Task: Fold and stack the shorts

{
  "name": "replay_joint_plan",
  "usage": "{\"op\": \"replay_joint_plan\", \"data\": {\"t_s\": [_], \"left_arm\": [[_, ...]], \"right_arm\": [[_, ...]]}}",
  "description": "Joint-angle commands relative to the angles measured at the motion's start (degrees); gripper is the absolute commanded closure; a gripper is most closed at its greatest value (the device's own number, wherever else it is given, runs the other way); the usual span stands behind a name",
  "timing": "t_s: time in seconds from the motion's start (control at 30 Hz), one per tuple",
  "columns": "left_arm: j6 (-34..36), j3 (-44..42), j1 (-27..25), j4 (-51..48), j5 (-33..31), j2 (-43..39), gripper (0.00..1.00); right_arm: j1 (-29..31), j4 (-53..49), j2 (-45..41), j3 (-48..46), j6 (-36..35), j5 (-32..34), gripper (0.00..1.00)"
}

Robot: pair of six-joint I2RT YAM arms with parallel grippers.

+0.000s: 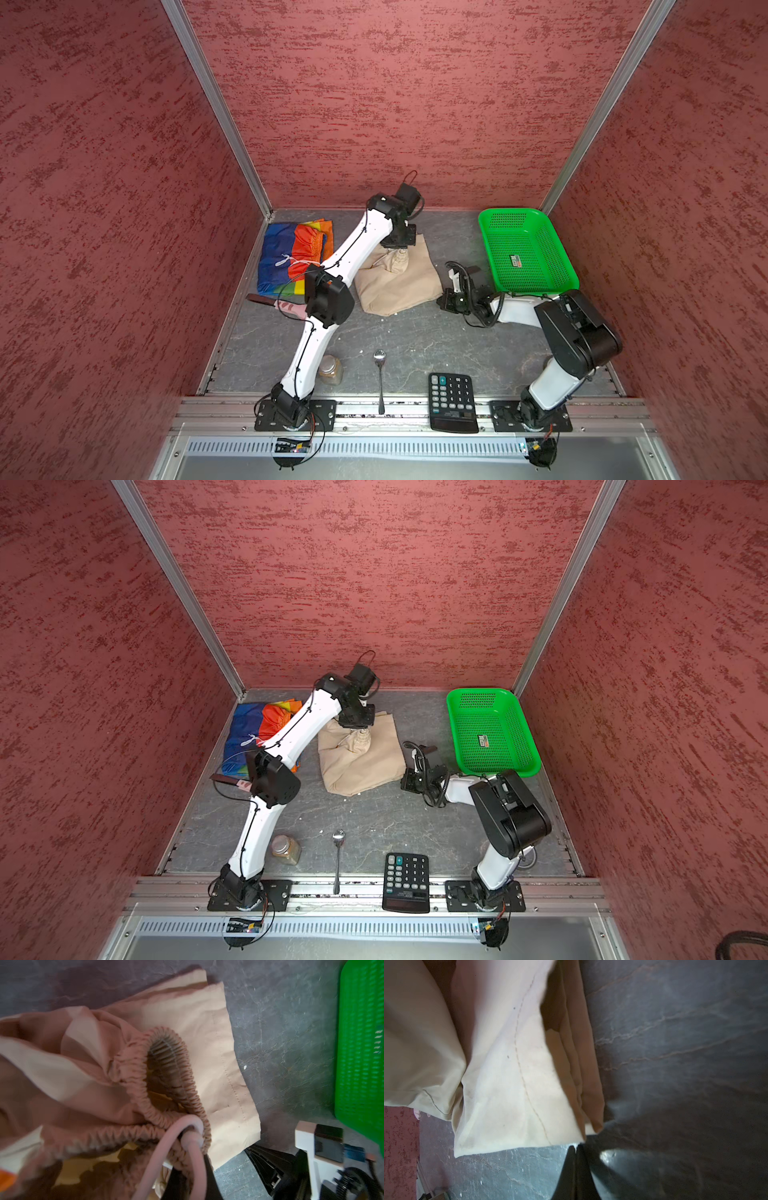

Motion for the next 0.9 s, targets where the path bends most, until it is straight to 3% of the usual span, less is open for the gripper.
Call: {"op": "replay_joint_plan", "data": {"t_s": [0.0,0.27,0.3,0.33,0.37,0.43,0.6,0.73,0.87], "left_arm": [[1.28,1.86,-1.99,-4.25,0.35,3.19,1.0],[1.51,1.12,-5.24,-2.86,-0.29,5.28,0.97],[1.49,0.88,-5.35,-2.44,0.13,5.24,0.76],[1.33,0.77,-5.26,-1.9,1.21,5.32,0.44],[0.97,0.68,-5.33,-1.56,2.0,5.36,0.23],[0.15,0.65,-5.16,-0.85,3.2,5.13,0.13],[-2.39,-0.96,-3.86,3.63,9.22,1.2,0.12],[-3.47,-8.7,-2.88,11.26,10.66,-8.64,0.17],[-3.5,-23.75,-1.43,18.7,5.66,-22.64,0.46]], "right_arm": [[-0.55,-0.78,1.14,-1.9,1.12,2.14,1.0],[-0.81,1.32,4.12,-2.32,1.47,1.14,1.0],[-0.84,1.75,4.49,-2.41,1.51,0.8,1.0],[-0.86,2.04,4.82,-2.51,1.64,0.47,1.0],[-0.81,2.26,4.9,-2.59,1.72,0.14,1.0],[-0.82,2.27,4.72,-2.76,1.73,-0.01,1.0],[-0.86,-0.4,1.8,-3.25,1.06,0.76,1.0],[-0.81,-6.17,-5.24,-2.66,0.17,3.82,1.0],[-0.82,-12.83,-12.87,1.63,-3.15,7.47,1.0]]}}
